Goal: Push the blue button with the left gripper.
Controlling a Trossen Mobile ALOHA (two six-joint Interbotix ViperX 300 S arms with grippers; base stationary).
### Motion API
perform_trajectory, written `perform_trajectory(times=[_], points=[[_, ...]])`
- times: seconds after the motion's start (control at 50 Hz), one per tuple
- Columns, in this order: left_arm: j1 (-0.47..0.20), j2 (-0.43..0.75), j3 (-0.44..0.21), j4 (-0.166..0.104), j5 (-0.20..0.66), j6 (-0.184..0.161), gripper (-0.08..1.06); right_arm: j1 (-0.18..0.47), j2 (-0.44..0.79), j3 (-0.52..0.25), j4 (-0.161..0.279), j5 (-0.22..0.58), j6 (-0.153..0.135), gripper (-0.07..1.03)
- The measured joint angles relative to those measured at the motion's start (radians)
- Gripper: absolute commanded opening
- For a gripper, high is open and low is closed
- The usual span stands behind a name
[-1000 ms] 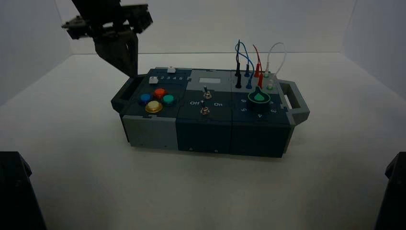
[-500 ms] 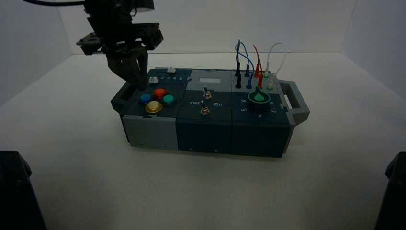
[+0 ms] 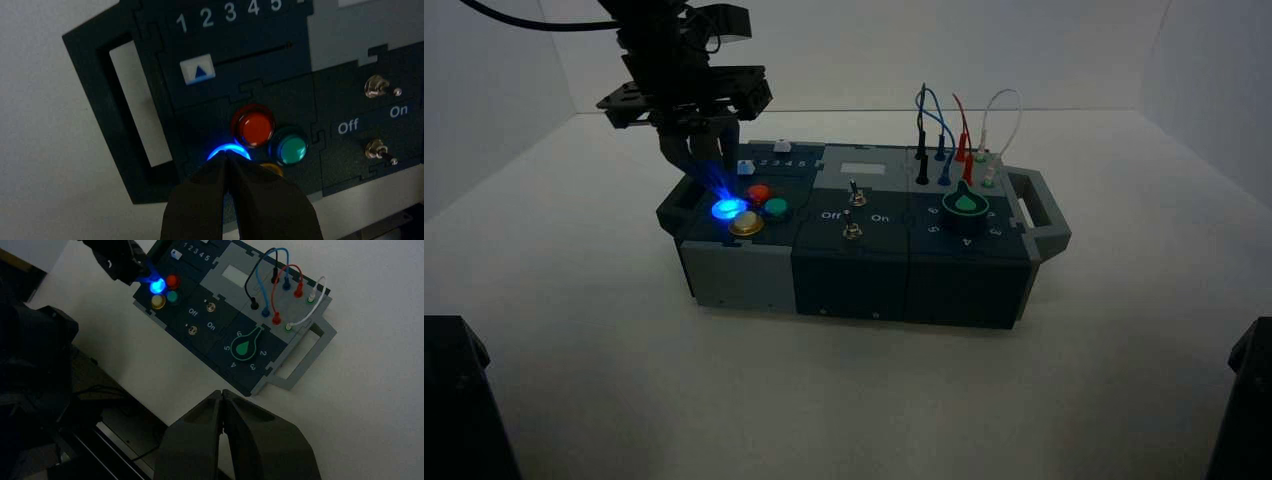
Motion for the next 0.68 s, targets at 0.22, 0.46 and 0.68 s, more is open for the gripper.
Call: perform_trajectory(times=[0.22,0.46,0.68], points=[[0.0,-0.031,-0.009,0.005,0.078,0.0,-0.03,0.0,-0.002,0.0,-0.002,-0.002,0.0,-0.02],[-0.002,-0.107,-0.04,0.011,0.175,0.003,-0.03,0.0,-0.002,0.0,-0.002,0.0,-0.002,-0.02],[0.0,-0.156,-0.046,0.009,0.199,0.002,-0.03,0.0,-0.015,0.002,0.0,-0.002,-0.002,-0.02]])
